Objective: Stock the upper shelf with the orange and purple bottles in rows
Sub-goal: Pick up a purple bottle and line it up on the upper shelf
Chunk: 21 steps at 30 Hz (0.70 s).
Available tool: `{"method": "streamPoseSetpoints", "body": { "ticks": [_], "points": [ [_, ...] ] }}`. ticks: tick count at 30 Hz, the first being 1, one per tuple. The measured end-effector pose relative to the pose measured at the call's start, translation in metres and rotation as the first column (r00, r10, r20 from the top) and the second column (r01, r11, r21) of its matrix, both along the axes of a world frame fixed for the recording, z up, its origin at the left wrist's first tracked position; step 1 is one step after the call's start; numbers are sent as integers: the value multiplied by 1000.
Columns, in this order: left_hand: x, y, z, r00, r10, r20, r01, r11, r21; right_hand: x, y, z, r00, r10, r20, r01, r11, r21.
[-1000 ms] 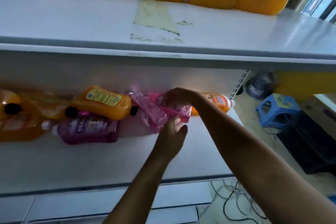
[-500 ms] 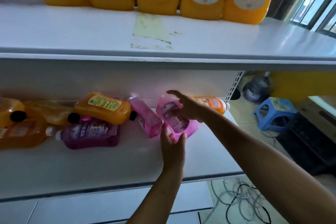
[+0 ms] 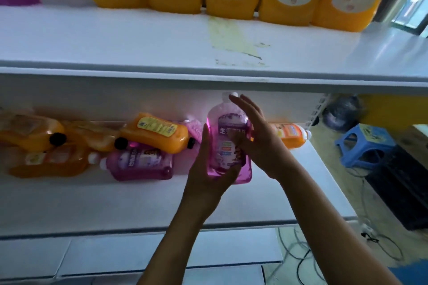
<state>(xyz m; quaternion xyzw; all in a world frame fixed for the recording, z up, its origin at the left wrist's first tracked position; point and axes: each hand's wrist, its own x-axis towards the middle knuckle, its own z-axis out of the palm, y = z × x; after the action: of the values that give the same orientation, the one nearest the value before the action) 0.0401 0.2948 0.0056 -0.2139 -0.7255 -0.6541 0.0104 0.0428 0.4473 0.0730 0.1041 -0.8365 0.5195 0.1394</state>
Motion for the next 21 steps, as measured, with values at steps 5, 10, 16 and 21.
{"method": "streamPoseSetpoints", "body": {
  "ticks": [5,10,16,21],
  "points": [
    [-5,-94,21,997,73,27,-73,997,20,-27,-70,22,971,234,48,-238,956,170],
    [-2,-176,29,972,208,113,-226,959,174,-44,-169,38,941,337,-39,-326,929,176],
    [19,-274,31,928,351,127,-373,867,329,-42,-286,58,877,481,13,-478,868,133],
    [43,-355,40,878,468,104,-470,798,377,-31,-376,70,775,632,8,-627,767,133]
  ]
}}
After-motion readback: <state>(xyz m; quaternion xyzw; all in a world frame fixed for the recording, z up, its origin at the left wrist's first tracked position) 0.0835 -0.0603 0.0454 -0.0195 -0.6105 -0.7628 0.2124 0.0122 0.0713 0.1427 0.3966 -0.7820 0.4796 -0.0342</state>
